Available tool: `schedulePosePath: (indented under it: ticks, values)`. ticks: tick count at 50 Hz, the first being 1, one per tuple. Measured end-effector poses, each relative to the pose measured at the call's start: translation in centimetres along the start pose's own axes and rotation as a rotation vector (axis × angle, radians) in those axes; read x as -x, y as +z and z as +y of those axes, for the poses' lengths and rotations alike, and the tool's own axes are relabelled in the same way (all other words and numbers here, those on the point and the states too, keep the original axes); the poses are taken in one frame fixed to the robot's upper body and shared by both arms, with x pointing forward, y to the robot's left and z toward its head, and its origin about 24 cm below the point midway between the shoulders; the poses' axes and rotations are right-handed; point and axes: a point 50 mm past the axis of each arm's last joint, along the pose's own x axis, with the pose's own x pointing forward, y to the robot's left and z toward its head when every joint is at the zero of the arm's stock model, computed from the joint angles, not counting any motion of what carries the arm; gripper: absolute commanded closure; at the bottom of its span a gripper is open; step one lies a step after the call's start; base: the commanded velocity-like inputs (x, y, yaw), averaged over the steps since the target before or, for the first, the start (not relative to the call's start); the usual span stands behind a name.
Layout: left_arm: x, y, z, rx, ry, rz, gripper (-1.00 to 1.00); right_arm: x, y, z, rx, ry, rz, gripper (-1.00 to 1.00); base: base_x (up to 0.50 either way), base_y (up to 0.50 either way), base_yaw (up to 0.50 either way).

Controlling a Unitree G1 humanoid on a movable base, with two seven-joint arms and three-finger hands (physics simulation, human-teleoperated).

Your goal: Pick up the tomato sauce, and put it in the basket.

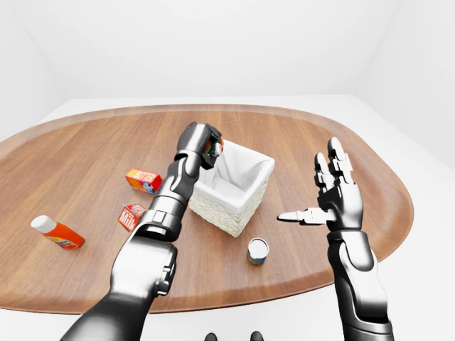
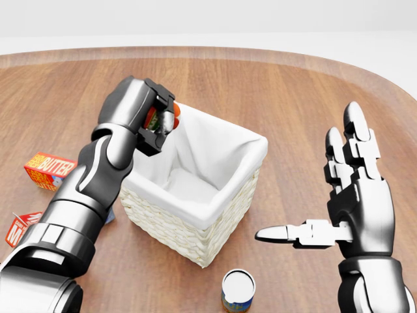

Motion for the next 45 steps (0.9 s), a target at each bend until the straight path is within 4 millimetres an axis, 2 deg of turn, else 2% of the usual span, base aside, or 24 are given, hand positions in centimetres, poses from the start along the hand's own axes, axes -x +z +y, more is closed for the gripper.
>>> schedulePosePath:
  ticks: [26,45]
  values:
    - [-0.5,0.6,-0.6,-0.051,-0.044,0.014,1.00,0.0,-0.2,0.0,-0.001,-0.001,0.007,-1.00,0.00,0.00,0.00]
    - [-0.3,1.1,-2.4,-0.083,-0.087,0.008,1.00,0.0,-0.3,-0.1,-0.001,-0.003,0.012,-1.00,0.00,0.00,0.00]
